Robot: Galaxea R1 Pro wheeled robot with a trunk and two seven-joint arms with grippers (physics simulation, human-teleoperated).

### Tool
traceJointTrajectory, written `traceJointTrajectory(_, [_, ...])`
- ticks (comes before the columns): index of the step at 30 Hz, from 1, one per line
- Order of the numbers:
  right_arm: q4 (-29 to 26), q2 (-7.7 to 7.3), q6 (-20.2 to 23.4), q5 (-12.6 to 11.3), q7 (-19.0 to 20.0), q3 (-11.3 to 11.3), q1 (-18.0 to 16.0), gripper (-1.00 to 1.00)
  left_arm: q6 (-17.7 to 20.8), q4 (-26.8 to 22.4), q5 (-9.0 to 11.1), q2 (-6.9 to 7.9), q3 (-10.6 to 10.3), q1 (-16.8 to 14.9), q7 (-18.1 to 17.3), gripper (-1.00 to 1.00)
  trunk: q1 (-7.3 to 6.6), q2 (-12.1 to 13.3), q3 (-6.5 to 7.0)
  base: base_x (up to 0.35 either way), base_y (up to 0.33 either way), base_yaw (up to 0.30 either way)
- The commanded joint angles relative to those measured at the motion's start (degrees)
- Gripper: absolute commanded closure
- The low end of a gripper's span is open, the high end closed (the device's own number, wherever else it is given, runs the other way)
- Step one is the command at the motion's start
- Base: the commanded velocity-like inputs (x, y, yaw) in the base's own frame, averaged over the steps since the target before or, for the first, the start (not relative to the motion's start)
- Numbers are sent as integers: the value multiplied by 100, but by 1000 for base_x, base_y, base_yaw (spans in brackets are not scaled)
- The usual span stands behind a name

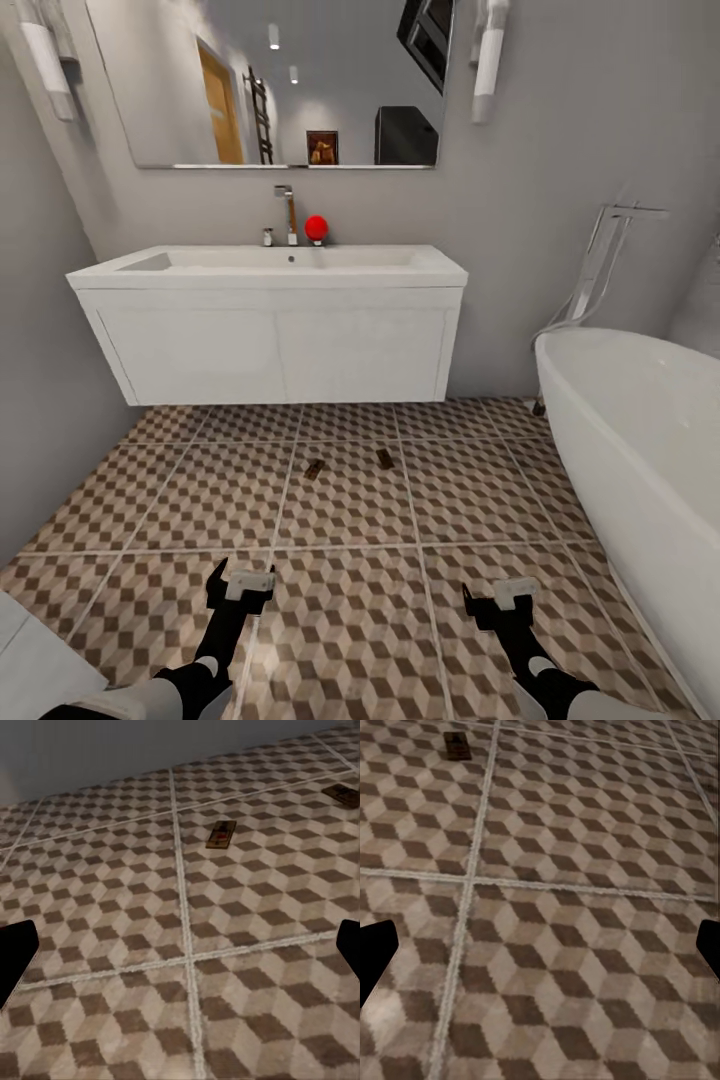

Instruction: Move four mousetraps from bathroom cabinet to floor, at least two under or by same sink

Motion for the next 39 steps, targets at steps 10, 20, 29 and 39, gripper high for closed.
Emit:
traceJointTrajectory(10, [4,-5,-20,-77,-6,52,40,-100,-22,22,-60,-2,-11,0,59,-100,-27,12,300,0,0,0])
traceJointTrajectory(20, [4,3,-20,-77,-8,52,43,-100,-6,22,-60,0,-11,4,59,-100,-246,413,563,0,0,0])
traceJointTrajectory(29, [4,2,-17,-78,-7,52,43,-100,4,23,-60,1,-11,4,59,-100,-444,774,806,0,0,0])
traceJointTrajectory(39, [4,3,-14,-78,-7,52,43,-100,13,26,-60,-8,-13,4,59,-100,-663,1175,1077,0,0,0])
